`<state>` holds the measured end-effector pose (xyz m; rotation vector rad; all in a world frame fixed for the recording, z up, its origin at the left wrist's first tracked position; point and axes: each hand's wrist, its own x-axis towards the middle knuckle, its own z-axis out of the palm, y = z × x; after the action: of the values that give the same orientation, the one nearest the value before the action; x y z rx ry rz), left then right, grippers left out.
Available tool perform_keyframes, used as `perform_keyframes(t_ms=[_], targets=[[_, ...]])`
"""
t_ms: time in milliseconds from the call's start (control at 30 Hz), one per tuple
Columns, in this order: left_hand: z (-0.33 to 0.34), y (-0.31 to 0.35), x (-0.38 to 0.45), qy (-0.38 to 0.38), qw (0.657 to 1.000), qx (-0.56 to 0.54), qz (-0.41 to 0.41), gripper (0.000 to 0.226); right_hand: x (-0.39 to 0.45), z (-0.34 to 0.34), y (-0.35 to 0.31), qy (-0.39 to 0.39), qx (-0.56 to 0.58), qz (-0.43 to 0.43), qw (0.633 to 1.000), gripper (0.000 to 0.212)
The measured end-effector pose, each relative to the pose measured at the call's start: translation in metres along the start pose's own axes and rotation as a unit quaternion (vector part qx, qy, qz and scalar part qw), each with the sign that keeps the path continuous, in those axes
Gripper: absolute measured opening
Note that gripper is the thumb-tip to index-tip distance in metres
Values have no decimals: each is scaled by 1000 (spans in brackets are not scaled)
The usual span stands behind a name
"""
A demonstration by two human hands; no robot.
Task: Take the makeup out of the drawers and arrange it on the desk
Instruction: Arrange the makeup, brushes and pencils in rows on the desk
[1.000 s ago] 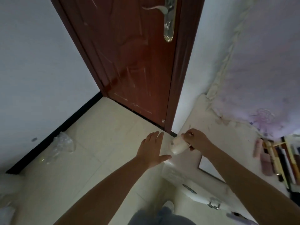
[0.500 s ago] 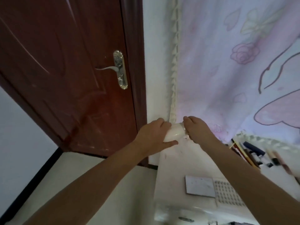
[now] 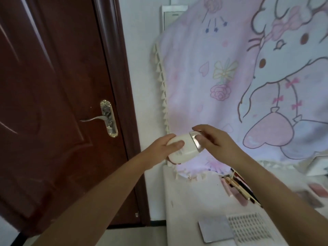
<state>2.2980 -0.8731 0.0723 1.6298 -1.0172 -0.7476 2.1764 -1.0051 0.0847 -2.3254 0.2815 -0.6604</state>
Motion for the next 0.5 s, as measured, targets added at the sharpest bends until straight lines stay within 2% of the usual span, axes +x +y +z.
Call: perform_keyframes(t_ms=[100, 233, 367, 500], targets=[[-1, 11, 6, -6, 1000, -13, -9, 11, 5, -18, -4, -7, 81, 18, 997, 24], [-3, 21, 18, 19, 999, 45, 8, 7, 13, -30, -9, -2, 250, 62, 966, 21], [-6, 28, 23, 47, 987, 146, 45, 14, 22, -33, -12, 28, 217, 70, 973, 24], [-12, 38, 24, 75, 967, 234, 61, 17, 29, -42, -10, -47, 141, 98, 984, 40]])
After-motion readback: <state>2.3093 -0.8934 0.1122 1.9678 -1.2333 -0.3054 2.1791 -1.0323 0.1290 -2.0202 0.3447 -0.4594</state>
